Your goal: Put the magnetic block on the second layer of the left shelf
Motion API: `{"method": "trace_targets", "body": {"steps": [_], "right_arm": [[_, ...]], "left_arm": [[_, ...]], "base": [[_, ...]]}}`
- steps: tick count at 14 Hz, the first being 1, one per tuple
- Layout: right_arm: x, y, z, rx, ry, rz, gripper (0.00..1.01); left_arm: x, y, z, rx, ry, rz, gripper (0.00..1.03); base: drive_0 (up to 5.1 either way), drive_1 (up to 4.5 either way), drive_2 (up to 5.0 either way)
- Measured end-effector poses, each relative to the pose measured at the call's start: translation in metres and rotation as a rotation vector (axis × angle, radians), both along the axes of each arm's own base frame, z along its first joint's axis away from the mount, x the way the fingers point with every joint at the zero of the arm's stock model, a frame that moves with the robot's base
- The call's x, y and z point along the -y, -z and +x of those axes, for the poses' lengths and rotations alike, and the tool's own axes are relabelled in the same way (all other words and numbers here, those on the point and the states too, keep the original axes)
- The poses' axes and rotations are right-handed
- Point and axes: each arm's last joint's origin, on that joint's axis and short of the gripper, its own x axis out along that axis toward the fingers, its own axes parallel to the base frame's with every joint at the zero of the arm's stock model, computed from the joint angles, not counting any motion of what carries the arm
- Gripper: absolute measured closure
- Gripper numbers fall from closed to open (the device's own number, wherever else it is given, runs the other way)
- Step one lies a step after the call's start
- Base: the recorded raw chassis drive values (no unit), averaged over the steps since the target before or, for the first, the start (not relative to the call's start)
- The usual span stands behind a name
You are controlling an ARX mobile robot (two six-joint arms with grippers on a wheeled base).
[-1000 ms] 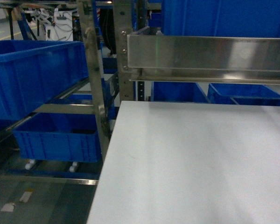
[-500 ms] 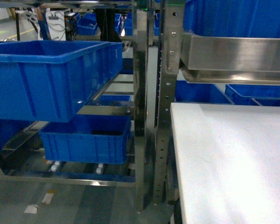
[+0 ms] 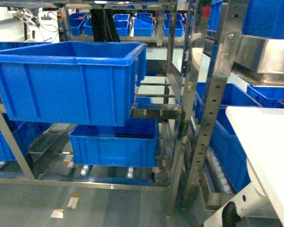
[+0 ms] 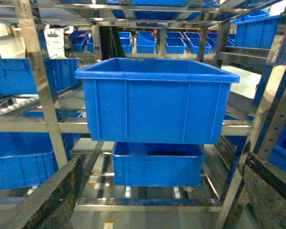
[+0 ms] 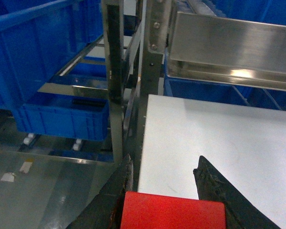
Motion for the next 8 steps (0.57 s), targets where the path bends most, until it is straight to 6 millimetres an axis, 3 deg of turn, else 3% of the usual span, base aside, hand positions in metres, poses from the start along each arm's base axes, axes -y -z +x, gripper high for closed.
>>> {"method": "trace_targets", "body": {"steps": [8], "right_arm": [[0.0,0.0002,-0.0002,-0.001,0.0,-0.001,0.67]], "left_arm": [[0.0,0.0,0.0,0.0,0.0,0.0,0.05]], "base": [[-5.0,2.45,2.5]]}}
